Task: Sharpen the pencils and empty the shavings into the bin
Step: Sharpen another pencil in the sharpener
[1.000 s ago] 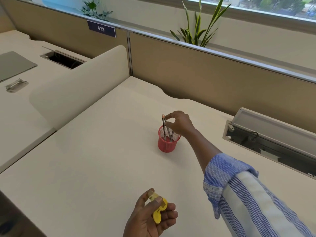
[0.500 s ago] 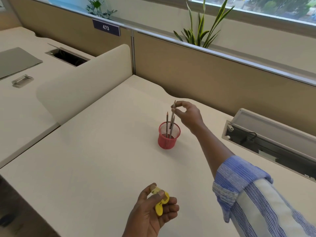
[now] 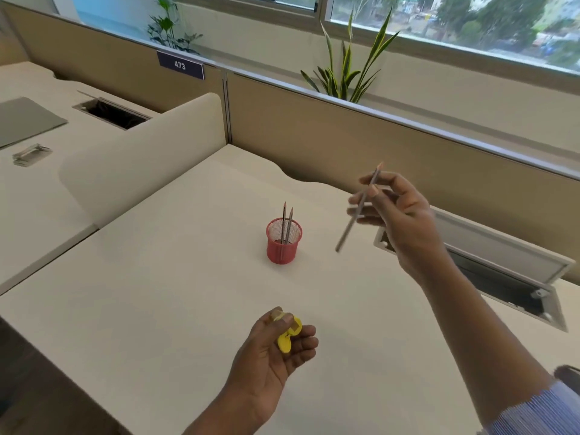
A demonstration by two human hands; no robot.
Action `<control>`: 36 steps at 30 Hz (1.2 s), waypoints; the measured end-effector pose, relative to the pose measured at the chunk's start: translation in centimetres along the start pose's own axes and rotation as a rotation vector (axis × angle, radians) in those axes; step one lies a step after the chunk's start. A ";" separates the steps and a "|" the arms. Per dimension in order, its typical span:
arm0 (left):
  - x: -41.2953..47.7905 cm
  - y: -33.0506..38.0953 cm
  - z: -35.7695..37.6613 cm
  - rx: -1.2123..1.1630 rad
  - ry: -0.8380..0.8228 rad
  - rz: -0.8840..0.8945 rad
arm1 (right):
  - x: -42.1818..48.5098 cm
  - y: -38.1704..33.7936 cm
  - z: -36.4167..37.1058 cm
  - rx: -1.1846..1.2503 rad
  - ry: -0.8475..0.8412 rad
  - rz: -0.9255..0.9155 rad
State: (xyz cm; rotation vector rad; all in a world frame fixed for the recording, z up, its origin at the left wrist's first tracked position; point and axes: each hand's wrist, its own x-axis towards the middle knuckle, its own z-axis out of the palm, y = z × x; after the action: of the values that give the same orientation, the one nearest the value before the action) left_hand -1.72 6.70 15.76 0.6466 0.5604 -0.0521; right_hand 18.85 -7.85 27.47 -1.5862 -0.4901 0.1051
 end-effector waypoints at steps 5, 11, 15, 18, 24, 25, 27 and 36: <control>-0.5 -0.9 2.2 0.016 -0.036 0.019 | -9.7 -1.8 -2.4 -0.159 -0.042 0.058; -1.4 -2.2 4.3 0.006 -0.104 0.048 | -18.7 -1.1 -3.0 -0.405 -0.154 0.211; -2.3 -3.3 5.5 0.013 -0.134 0.056 | -21.0 -1.0 -2.7 -0.566 -0.145 0.194; -2.8 -4.1 6.3 0.022 -0.158 0.060 | -21.7 -1.0 -2.7 -0.601 -0.092 0.174; -3.6 -5.2 7.1 0.095 -0.163 0.142 | -22.3 -1.1 -3.0 -0.643 -0.035 0.150; -3.7 -5.4 7.2 0.147 -0.159 0.181 | -22.4 -1.0 -3.1 -0.664 -0.029 0.148; -3.8 -5.7 7.2 0.273 -0.157 0.263 | -22.6 -1.0 -3.1 -0.695 -0.013 0.147; -4.1 -6.8 7.5 0.472 -0.143 0.398 | -23.1 -0.1 -2.8 -0.570 0.007 0.185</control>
State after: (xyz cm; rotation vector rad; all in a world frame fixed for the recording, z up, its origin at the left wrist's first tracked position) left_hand -3.07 -3.58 18.98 1.1953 0.2705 0.1470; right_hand -0.96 -18.95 22.59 -2.1899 -0.3841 0.1055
